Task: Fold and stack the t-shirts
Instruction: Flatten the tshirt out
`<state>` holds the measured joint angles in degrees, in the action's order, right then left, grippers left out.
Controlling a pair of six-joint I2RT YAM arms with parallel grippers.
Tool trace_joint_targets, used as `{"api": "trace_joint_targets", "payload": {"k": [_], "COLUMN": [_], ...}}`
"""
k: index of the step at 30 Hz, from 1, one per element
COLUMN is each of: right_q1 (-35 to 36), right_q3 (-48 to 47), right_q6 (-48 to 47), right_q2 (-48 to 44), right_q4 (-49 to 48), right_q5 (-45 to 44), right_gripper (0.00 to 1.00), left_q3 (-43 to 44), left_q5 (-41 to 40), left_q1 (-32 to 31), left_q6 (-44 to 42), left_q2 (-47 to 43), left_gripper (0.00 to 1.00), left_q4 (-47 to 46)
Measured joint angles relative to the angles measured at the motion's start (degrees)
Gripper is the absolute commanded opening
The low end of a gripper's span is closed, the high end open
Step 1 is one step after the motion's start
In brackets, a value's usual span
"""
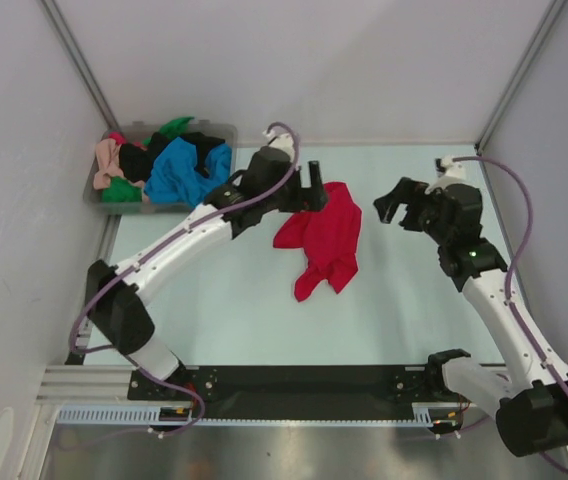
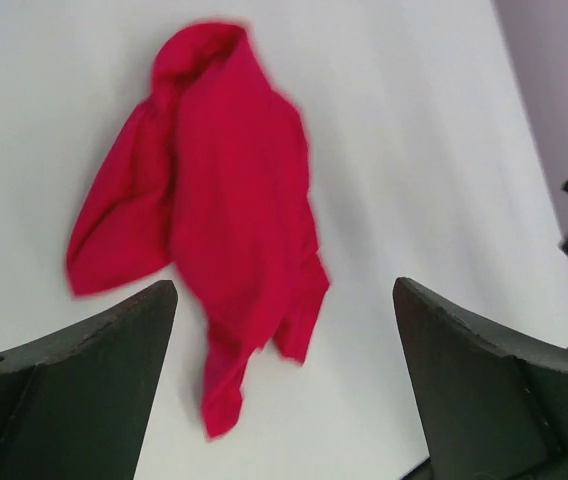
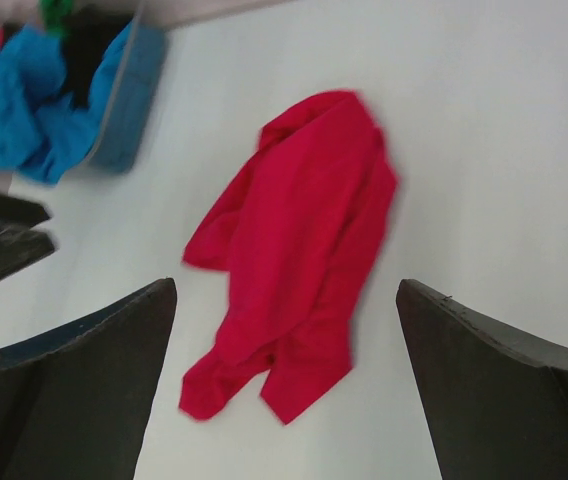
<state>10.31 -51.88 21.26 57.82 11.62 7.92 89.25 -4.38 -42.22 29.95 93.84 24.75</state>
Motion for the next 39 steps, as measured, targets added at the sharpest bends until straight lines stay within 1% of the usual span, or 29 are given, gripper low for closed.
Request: {"api": "trace_joint_targets", "payload": {"k": [1, 3, 4, 5, 8, 10, 11, 15, 16, 18, 19, 20, 21, 24, 28, 32, 35, 39], "right_q1": [1.95, 10.03, 13.14, 17.88, 28.11, 31.41, 32.37, 33.09, 33.09, 33.20, 33.31, 33.64, 34.03, 35.32, 35.28, 34.99, 35.12, 35.69], "right_q3": [-0.13, -2.23, -3.56, -5.51, -11.78, -14.86, -16.02, -17.77, -17.92, -18.47, -18.82, -19.41, -19.98, -22.12, -25.81, -30.18, -33.03, -34.38], "right_q6": [-0.61, -3.45, -4.59, -6.21, -10.21, -11.45, -11.91, -11.69, -11.17, -10.01, -9.70, -9.49, -9.11, -7.82, -5.79, -6.03, -6.60, -7.50], "right_q2": [0.28, 3.54, 5.31, 7.98, 16.81, 21.79, 24.15, 30.64, 31.91, 34.49, 35.98, 37.66, 39.19, 44.94, 52.28, 57.77, 59.71, 59.98], "right_q4": [0.02, 0.74, 0.74, 1.27, 1.92, 2.10, 2.19, 3.23, 3.69, 4.52, 4.90, 5.38, 5.68, 7.56, 10.12, 12.98, 14.88, 16.00], "right_q5": [0.33, -1.42, -2.32, -4.39, -10.43, -11.89, -12.24, -13.07, -13.11, -13.27, -13.57, -14.32, -15.04, -17.20, -18.49, -22.53, -25.55, -29.64], "right_gripper": [1.00, 1.00, 1.00, 1.00, 0.99, 0.94, 0.93, 0.86, 0.83, 0.80, 0.72, 0.68, 0.68, 0.50, 0.52, 0.54, 0.53, 0.49], "left_q3": [-3.93, -11.41, -15.04, -18.23, -24.02, -26.32, -27.04, -28.68, -29.64, -32.35, -33.99, -36.11, -36.74, -39.74, -42.64, -43.82, -43.85, -44.22], "left_q5": [1.14, 3.23, 3.89, 4.72, 5.16, 4.70, 4.52, 3.98, 3.56, 2.40, 1.92, 1.53, 1.53, 1.55, 1.62, 1.60, 1.62, 1.77], "left_q1": [1.60, 4.96, 6.73, 8.87, 13.64, 15.54, 16.17, 20.24, 21.68, 23.89, 24.74, 25.20, 25.66, 26.01, 26.01, 26.03, 26.03, 26.03], "left_q6": [1.03, 2.82, 3.69, 4.63, 6.62, 7.63, 7.89, 9.70, 10.36, 11.85, 12.70, 13.81, 14.25, 16.52, 18.10, 18.32, 18.47, 18.49], "left_q2": [-2.27, -7.17, -9.94, -12.68, -19.74, -24.37, -26.62, -33.46, -35.19, -38.56, -40.48, -42.77, -43.45, -45.62, -46.14, -47.30, -48.37, -48.63], "left_gripper": [0.96, 1.00, 1.00, 1.00, 1.00, 0.99, 1.00, 1.00, 1.00, 1.00, 1.00, 1.00, 1.00, 1.00, 1.00, 1.00, 1.00, 1.00], "left_q4": [-0.42, -0.20, -0.11, 0.13, 1.64, 3.02, 3.80, 6.80, 7.19, 8.20, 8.70, 9.73, 10.08, 10.43, 10.54, 10.56, 10.47, 10.01]}}
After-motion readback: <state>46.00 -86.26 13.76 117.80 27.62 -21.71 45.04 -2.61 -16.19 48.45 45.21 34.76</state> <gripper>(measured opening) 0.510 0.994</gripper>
